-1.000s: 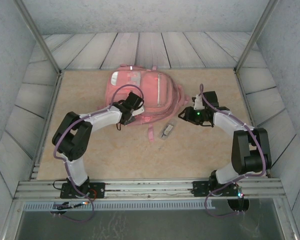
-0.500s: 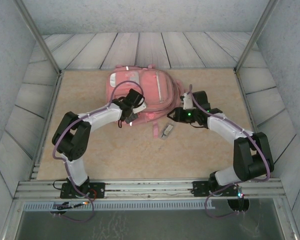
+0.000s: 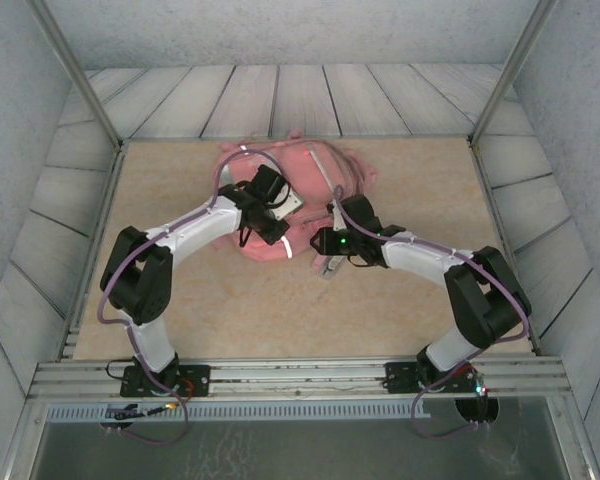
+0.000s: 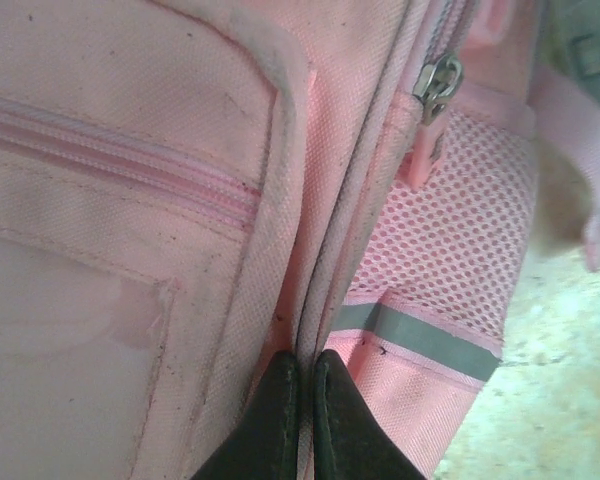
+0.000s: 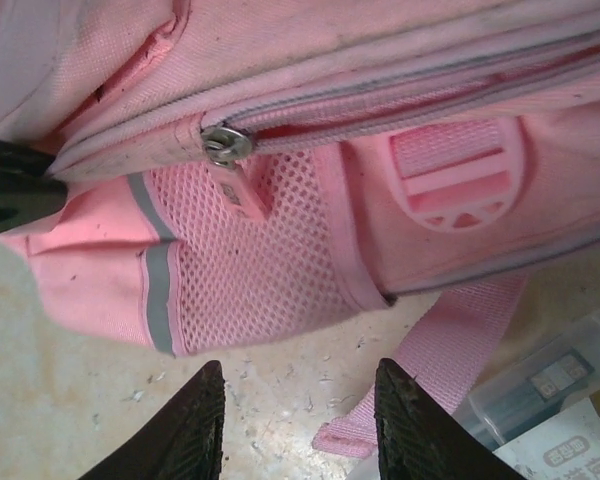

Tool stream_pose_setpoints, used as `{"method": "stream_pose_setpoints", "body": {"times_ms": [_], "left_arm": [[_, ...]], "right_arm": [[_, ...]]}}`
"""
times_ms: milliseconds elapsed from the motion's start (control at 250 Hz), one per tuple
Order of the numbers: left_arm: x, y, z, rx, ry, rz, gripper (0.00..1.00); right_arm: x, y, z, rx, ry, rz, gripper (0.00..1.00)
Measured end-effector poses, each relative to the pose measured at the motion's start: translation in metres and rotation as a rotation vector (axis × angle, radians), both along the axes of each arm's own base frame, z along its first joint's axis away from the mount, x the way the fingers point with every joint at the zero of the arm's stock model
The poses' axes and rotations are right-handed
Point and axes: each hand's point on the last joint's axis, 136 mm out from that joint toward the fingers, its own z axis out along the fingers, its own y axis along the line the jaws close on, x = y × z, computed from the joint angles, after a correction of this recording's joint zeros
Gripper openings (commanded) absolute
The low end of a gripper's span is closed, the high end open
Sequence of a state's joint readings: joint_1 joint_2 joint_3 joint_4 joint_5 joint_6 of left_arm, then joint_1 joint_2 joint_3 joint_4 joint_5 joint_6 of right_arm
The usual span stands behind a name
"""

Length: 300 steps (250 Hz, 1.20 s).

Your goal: Pack the student bag

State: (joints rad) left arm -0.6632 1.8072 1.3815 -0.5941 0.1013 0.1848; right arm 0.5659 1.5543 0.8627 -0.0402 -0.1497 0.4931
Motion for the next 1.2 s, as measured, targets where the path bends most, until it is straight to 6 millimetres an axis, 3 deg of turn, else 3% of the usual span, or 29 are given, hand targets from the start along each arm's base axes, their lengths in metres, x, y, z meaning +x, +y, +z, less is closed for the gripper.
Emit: {"method": "stream_pose_setpoints", "body": {"times_ms": [232, 576, 847, 1199], "left_arm": [[-0.01, -0.017, 0.004, -0.097, 0.087, 0.004, 0.0], [-0.013, -0.03, 0.009, -0.174, 0.153, 0.015, 0.0], [-0.013, -0.033, 0.01, -0.192, 0.162, 0.014, 0.0], [-0.014, -0.031, 0.007, -0.205, 0.174, 0.022, 0.0]], "right_arm": [[0.013, 0.007, 0.007, -0.092, -0.099, -0.058, 0.35], [0.041, 0.007, 0.0, -0.214, -0.13, -0.166, 0.29], [0.046, 0.003, 0.002, -0.261, -0.131, -0.212, 0.11], [0.042, -0.005, -0.001, -0.314, -0.112, -0.211, 0.07]]}}
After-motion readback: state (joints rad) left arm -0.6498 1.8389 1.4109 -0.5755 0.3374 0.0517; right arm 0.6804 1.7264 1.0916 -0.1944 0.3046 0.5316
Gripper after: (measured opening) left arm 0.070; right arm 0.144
